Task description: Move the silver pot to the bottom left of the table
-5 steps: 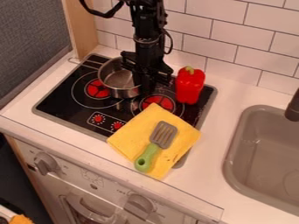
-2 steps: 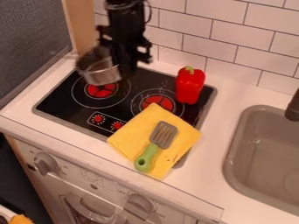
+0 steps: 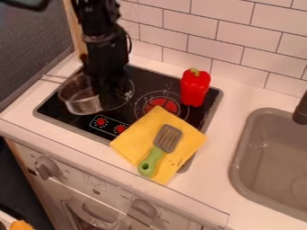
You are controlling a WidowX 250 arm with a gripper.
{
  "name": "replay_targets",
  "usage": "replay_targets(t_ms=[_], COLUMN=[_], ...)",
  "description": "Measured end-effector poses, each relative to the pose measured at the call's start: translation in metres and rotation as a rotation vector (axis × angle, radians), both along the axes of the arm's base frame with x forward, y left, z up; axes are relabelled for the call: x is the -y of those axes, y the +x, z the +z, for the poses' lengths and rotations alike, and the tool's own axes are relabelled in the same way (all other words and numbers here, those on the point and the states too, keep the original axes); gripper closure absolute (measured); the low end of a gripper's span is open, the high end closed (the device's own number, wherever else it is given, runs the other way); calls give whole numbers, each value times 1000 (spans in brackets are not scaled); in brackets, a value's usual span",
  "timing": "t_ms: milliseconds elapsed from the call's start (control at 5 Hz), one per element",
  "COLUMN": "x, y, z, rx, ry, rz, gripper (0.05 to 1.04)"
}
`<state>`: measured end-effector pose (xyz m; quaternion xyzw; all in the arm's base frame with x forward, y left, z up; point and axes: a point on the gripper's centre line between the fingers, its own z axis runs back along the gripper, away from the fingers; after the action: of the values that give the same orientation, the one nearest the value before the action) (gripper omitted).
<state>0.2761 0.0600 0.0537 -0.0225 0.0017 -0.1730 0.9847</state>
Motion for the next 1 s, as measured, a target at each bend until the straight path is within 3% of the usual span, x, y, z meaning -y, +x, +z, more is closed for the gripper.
replay_targets(t_ms=[400, 1000], x=[-21, -29], y=[-15, -34], z=[-22, -29], rx=[-8, -61], ry=[17, -6], rz=[-38, -41], gripper=[1009, 1009])
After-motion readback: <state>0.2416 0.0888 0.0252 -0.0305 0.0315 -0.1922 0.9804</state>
